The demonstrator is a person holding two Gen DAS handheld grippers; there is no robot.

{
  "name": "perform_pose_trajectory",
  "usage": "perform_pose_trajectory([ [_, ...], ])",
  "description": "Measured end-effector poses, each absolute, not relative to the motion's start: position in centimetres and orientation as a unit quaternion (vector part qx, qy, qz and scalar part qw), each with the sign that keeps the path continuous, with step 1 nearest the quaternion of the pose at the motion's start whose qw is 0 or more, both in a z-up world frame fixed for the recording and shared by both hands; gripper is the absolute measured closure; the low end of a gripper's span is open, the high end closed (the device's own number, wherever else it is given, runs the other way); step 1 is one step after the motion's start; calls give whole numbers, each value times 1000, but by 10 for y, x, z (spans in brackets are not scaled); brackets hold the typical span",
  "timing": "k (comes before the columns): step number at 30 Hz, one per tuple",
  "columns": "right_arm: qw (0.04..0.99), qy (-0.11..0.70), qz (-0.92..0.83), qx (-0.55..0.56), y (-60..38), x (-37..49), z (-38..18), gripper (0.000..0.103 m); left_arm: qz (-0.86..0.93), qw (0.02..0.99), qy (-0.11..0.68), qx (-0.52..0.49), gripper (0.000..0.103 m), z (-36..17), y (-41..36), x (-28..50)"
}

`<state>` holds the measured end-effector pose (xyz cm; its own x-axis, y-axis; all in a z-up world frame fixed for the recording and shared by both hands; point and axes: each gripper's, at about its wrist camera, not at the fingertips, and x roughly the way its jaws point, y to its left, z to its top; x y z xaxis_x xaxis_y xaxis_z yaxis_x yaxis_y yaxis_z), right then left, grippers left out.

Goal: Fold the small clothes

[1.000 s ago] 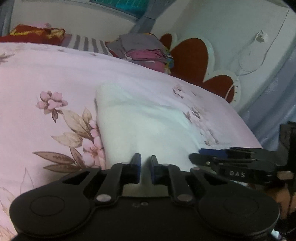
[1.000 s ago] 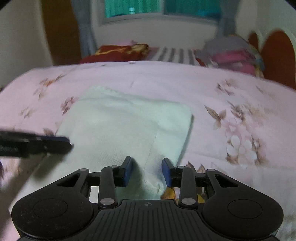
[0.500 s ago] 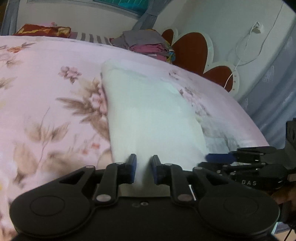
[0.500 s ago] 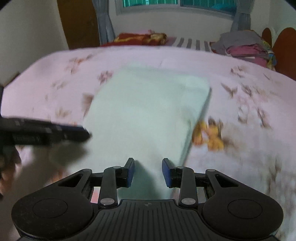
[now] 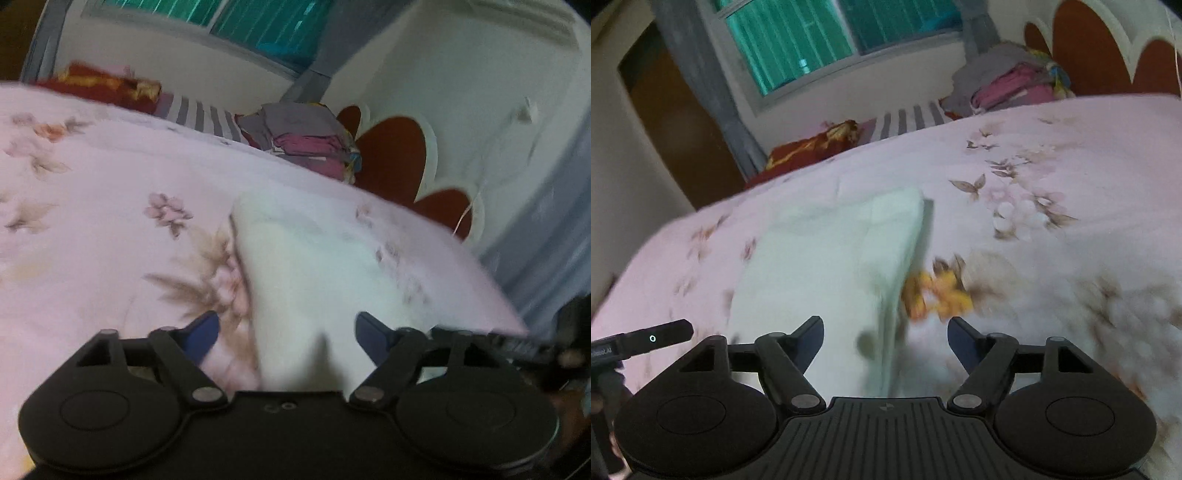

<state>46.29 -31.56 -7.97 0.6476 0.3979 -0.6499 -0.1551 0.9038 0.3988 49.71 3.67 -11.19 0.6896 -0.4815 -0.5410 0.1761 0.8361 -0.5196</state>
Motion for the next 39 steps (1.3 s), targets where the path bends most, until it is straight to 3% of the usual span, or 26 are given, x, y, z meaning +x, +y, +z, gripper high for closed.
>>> perform_pose_trajectory([
  [5, 876, 411, 161, 194, -314, 515, -94, 30, -160, 863, 423, -226, 34, -140, 30, 541],
  [11, 872, 436, 147, 170, -325, 520, -105, 30, -161, 866, 431, -197, 38, -127, 24, 542],
  [14, 859, 417, 190, 229, -336, 517, -96, 31, -178, 855, 436, -217, 38, -133, 26, 543],
  [17, 812, 464, 214, 282, -339, 536, -116, 32, -177, 844, 440, -249, 39, -142, 27, 544],
  [21, 795, 470, 231, 308, -348, 550, -122, 34, -178, 831, 442, -285, 49, -149, 29, 552],
  [26, 788, 483, 264, 276, -337, 568, -117, 45, -173, 811, 446, -338, 53, -159, 27, 560],
  [32, 803, 486, 276, 208, -315, 573, -108, 68, -134, 851, 452, -231, 66, -137, -6, 562],
  [39, 839, 447, 261, 170, -308, 549, -87, 74, -141, 879, 438, -123, 73, -102, -26, 551],
])
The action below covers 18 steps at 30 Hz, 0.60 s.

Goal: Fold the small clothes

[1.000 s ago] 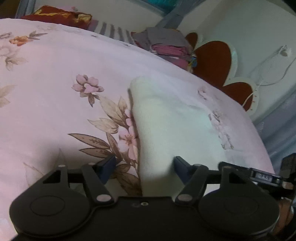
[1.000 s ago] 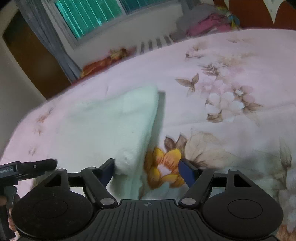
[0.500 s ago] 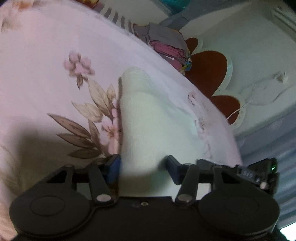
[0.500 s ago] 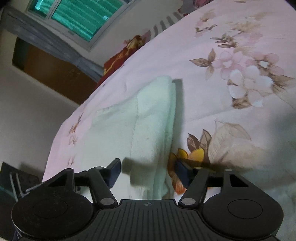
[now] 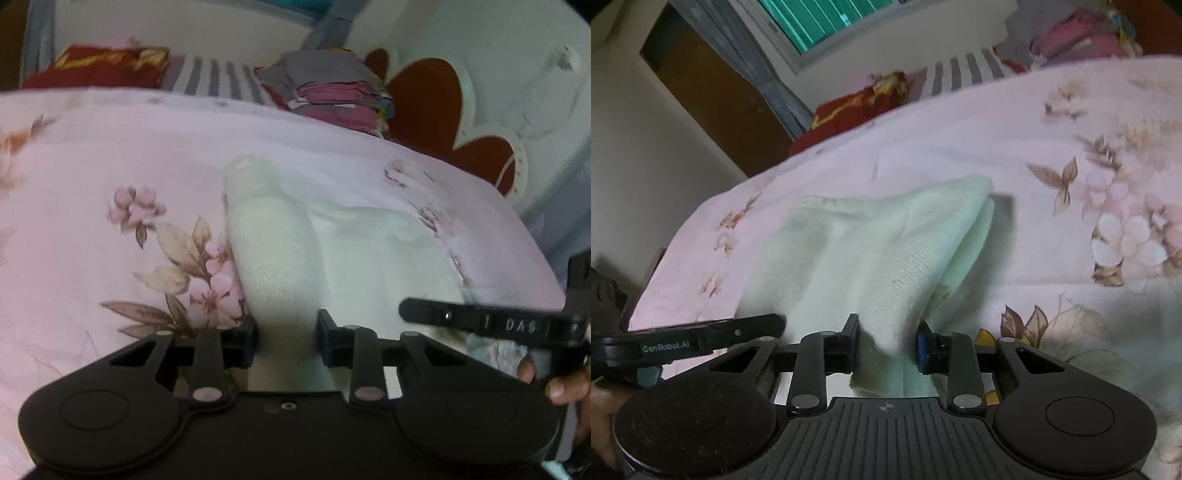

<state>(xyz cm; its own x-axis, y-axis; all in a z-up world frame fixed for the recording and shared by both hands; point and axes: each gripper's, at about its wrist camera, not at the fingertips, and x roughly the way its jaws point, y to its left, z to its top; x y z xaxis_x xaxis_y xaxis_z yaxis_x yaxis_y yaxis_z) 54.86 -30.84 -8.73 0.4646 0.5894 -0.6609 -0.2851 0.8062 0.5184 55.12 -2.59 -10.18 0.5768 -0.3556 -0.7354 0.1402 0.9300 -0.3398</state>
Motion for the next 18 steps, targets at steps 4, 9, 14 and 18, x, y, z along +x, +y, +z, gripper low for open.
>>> perform_pose_trajectory([
  [4, 847, 435, 259, 162, -293, 540, -71, 74, -151, 886, 426, -103, 73, -89, -14, 542],
  [9, 856, 424, 257, 146, -246, 526, -57, 74, -161, 887, 422, -97, 73, -84, 36, 527],
  [14, 856, 421, 260, 149, -175, 512, -55, 74, -157, 888, 423, -90, 73, -76, 110, 513],
  [18, 852, 421, 273, 150, -107, 506, -54, 74, -143, 887, 429, -92, 73, -75, 177, 502],
])
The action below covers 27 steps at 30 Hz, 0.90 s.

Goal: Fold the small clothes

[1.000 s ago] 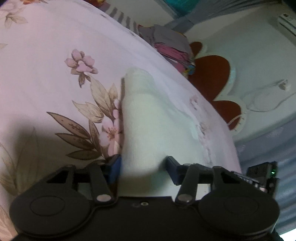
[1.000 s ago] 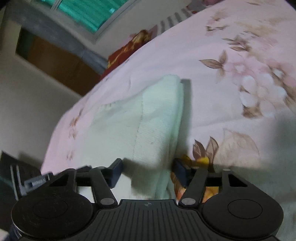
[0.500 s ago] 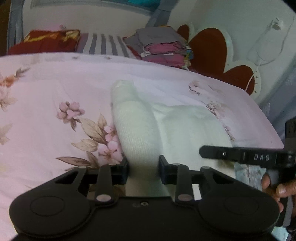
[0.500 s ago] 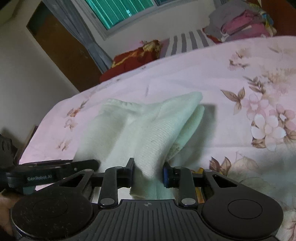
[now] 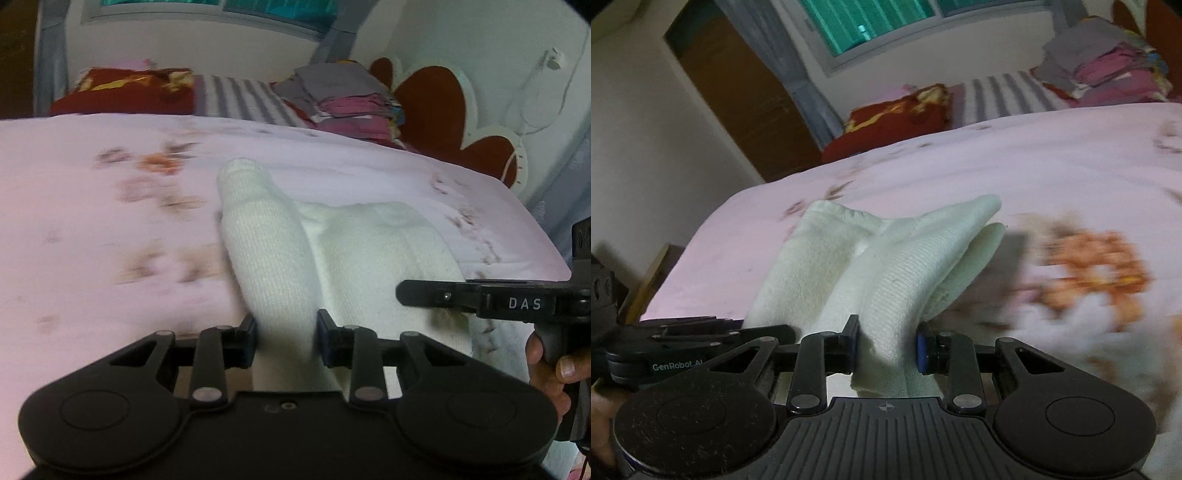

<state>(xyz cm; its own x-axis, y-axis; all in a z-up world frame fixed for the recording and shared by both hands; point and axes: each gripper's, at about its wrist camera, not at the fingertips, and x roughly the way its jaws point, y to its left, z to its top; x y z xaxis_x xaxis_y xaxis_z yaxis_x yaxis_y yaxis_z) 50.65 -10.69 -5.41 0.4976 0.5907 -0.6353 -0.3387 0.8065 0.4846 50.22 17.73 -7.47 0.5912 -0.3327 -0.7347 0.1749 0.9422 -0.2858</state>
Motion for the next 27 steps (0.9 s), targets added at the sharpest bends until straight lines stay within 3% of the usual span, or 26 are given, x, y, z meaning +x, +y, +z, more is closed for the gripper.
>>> perform_pose_trajectory([
  [8, 845, 437, 284, 122, 1, 509, -67, 74, -144, 870, 447, -149, 70, -101, 255, 501],
  [11, 844, 464, 252, 91, 6, 520, -87, 74, -123, 872, 442, -173, 36, -124, 261, 505],
  [18, 852, 459, 240, 71, 6, 521, -102, 70, -136, 877, 424, -182, 36, -124, 270, 502],
  [20, 858, 455, 229, 61, 5, 517, -102, 48, -134, 879, 411, -200, 36, -121, 283, 497],
  [22, 866, 451, 214, 36, 2, 513, -102, 34, -129, 888, 388, -210, 41, -113, 295, 490],
  [24, 874, 436, 208, 44, -7, 510, -92, 36, -143, 899, 357, -209, 61, -100, 300, 490],
  [26, 894, 395, 204, 45, -12, 503, -73, 64, -165, 906, 339, -194, 64, -90, 294, 497],
  [27, 897, 386, 211, 46, -9, 505, -69, 71, -172, 909, 339, -171, 64, -86, 286, 505],
])
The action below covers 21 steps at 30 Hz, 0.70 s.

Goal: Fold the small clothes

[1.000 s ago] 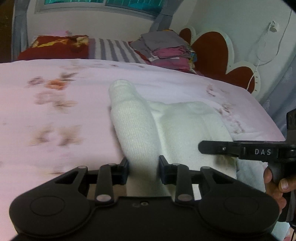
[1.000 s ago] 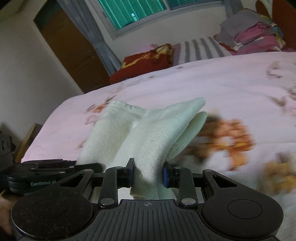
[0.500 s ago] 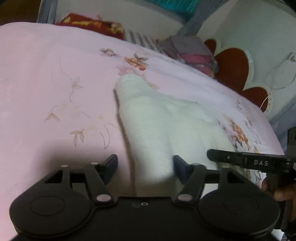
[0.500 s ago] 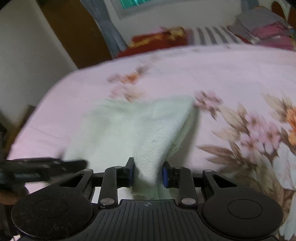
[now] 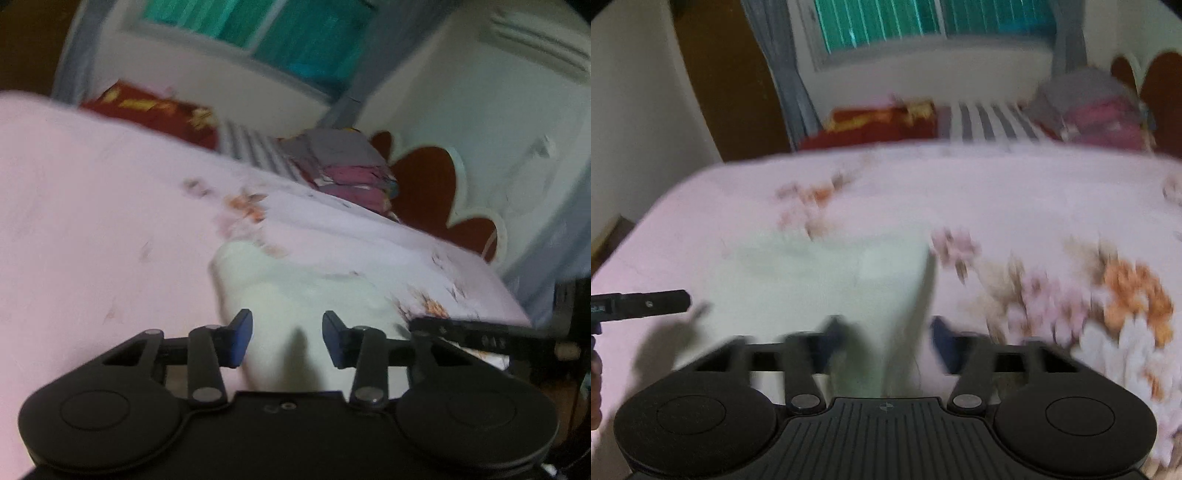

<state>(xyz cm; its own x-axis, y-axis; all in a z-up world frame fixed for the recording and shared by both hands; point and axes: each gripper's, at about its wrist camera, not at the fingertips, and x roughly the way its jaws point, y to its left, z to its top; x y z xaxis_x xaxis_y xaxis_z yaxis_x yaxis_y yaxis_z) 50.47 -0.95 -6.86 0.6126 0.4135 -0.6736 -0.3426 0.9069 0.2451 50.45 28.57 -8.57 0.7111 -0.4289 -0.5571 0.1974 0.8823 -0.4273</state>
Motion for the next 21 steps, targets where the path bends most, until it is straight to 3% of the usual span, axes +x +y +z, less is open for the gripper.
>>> perform_pose_trajectory([
  [1, 897, 379, 221, 45, -4, 509, -65, 77, -179, 911, 340, -149, 64, -84, 276, 511],
  [7, 886, 407, 205, -81, 49, 545, -96, 78, -203, 894, 386, -103, 69, -113, 248, 550],
  [14, 886, 411, 198, -87, 45, 554, -111, 78, -202, 897, 383, -89, 71, -103, 248, 541],
  [18, 899, 374, 217, -75, 37, 528, -80, 78, -228, 904, 353, -84, 77, -84, 250, 506],
  [21, 885, 367, 270, -89, 40, 501, -73, 78, -233, 896, 374, -62, 80, -96, 238, 497],
])
